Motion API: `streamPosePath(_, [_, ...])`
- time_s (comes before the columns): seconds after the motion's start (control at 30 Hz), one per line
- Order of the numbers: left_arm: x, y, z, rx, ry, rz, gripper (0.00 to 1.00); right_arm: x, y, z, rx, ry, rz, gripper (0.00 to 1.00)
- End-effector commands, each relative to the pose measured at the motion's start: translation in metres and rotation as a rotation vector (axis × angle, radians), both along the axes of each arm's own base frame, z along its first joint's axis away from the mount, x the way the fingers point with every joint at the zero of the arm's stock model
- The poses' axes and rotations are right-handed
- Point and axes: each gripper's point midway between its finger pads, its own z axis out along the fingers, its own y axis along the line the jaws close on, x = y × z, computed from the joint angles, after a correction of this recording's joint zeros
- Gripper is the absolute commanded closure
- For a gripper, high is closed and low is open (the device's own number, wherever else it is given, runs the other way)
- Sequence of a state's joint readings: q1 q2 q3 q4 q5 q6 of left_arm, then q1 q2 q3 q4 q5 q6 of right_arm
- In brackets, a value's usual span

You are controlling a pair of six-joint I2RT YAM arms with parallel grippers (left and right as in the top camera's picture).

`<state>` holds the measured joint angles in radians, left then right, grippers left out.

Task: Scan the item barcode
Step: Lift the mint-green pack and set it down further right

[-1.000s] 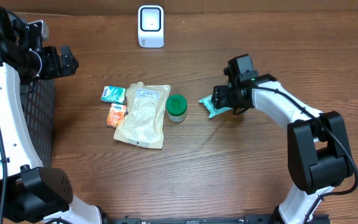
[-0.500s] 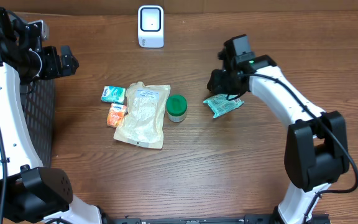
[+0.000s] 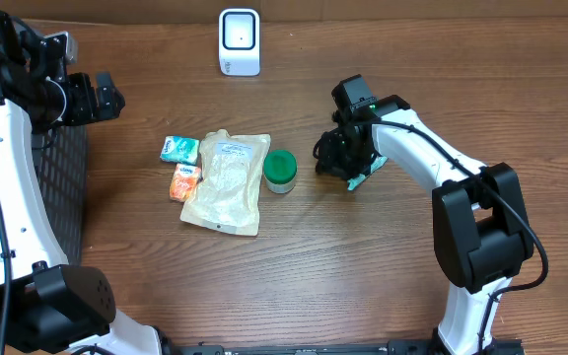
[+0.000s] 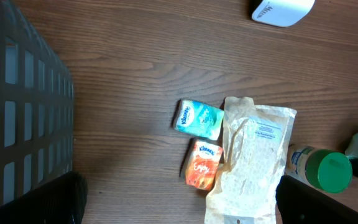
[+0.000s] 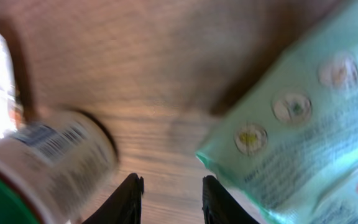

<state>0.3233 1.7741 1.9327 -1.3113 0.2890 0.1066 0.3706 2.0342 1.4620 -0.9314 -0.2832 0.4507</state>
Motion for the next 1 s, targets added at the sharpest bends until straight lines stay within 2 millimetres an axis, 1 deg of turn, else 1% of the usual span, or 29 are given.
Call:
streamPosePath(0.0, [-0.002,0.0,0.018,0.006,-0.048,0.007,0.01,-0.008,-0.01,-0.001,-0.011,0.037,0.015,0.7])
streamPosePath(0.1, [-0.001,0.0,0.018,0.006,-0.049,0.007,0.01,-0.019,-0.03,-0.003,-0.077,0.092,-0.003,0.7])
streamPosePath(0.2, [-0.002,0.0,0.017,0.005,-0.048,0.007,0.01,-0.026,-0.062,-0.006,-0.196,0.132,-0.034,0.69])
streamPosePath(0.3, [-0.002,0.0,0.018,0.006,-0.048,0.007,0.01,-0.028,-0.09,-0.005,-0.267,0.16,-0.073,0.69])
streamPosePath(0.37, [-0.002,0.0,0.018,0.006,-0.048,0.007,0.01,-0.026,-0.103,-0.001,-0.281,0.168,-0.096,0.69])
streamPosePath(0.57, [-0.002,0.0,0.018,0.006,-0.048,0.007,0.01,-0.009,-0.12,0.022,-0.255,0.107,-0.116,0.69])
streamPosePath(0.7, [-0.002,-0.001,0.017,0.005,-0.048,0.007,0.0,0.004,-0.129,0.037,-0.245,0.045,-0.123,0.63])
streamPosePath(0.8, [-0.002,-0.001,0.018,0.006,-0.048,0.006,0.0,0.016,-0.142,0.037,-0.271,-0.001,-0.135,0.6])
streamPosePath(0.87, [-0.002,-0.001,0.018,0.006,-0.048,0.006,0.01,0.027,-0.152,0.035,-0.305,-0.039,-0.154,0.6])
streamPosePath(0.97, [-0.002,-0.001,0.018,0.006,-0.048,0.006,0.01,0.042,-0.163,0.034,-0.352,-0.099,-0.173,0.6])
